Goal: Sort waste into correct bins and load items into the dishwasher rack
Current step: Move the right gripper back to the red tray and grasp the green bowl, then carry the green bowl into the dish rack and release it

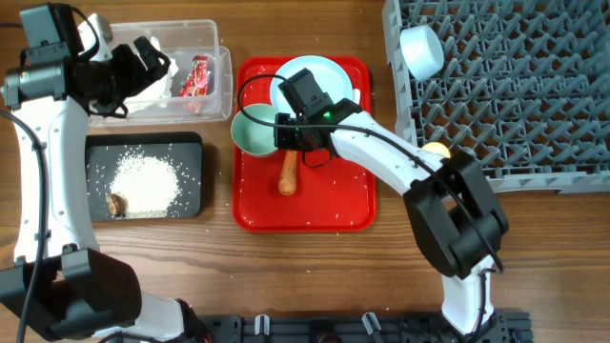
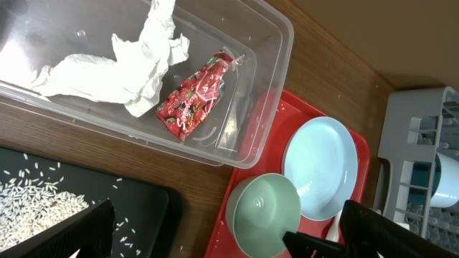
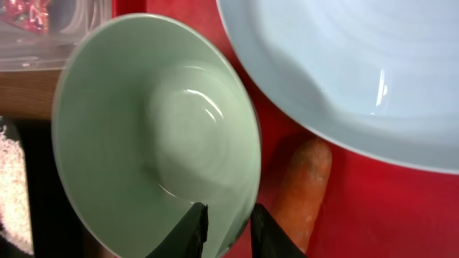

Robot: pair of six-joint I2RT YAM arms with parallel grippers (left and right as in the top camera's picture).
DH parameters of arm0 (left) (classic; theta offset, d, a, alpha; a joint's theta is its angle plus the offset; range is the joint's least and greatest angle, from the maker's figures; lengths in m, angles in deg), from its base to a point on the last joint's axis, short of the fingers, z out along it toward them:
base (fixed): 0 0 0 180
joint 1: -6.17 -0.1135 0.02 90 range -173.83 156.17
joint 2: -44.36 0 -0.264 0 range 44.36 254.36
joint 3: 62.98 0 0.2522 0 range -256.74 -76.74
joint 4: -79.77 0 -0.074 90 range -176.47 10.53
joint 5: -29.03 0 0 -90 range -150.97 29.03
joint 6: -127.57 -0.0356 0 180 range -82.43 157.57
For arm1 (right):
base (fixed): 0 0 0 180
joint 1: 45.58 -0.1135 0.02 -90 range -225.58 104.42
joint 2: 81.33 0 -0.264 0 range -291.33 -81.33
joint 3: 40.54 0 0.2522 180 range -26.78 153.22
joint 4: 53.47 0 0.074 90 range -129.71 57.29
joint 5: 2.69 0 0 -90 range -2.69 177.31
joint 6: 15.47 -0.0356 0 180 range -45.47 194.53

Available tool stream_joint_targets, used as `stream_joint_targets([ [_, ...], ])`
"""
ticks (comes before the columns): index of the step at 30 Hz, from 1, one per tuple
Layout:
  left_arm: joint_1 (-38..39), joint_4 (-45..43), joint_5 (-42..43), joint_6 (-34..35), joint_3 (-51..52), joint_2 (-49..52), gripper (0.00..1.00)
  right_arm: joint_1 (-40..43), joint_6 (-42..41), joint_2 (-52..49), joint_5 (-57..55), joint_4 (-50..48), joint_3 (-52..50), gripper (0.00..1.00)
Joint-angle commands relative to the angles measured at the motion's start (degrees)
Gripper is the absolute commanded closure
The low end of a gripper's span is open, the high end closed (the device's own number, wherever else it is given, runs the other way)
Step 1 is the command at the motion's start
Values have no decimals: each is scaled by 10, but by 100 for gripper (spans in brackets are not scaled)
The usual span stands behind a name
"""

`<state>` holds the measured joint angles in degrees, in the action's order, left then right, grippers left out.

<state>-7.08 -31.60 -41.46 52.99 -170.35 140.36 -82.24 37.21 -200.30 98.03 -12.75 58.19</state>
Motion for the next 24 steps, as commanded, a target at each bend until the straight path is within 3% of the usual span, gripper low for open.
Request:
stream_joint_targets([
  [1,-1,-1,-1,-2,-3,0,0,-1,-3,-27,-4,-7,-3,77],
  [5,-1,-1,-1,-2,-3,0,0,-1,-3,-32,-4,-10,-3,79],
  [8,-1,-1,-1,-2,-3,0,0,-1,-3,-32,-3,-8,-3,96],
  [13,-1,-1,-1,-2,-3,0,0,2,1,-18,-3,-8,10,96],
  [18,-1,-1,-1,-2,-3,0,0,23,77,54,-14,30,27,96],
  [24,-1,-1,-1,-2,-3,0,0,91,89,206,-226,68,30,96],
])
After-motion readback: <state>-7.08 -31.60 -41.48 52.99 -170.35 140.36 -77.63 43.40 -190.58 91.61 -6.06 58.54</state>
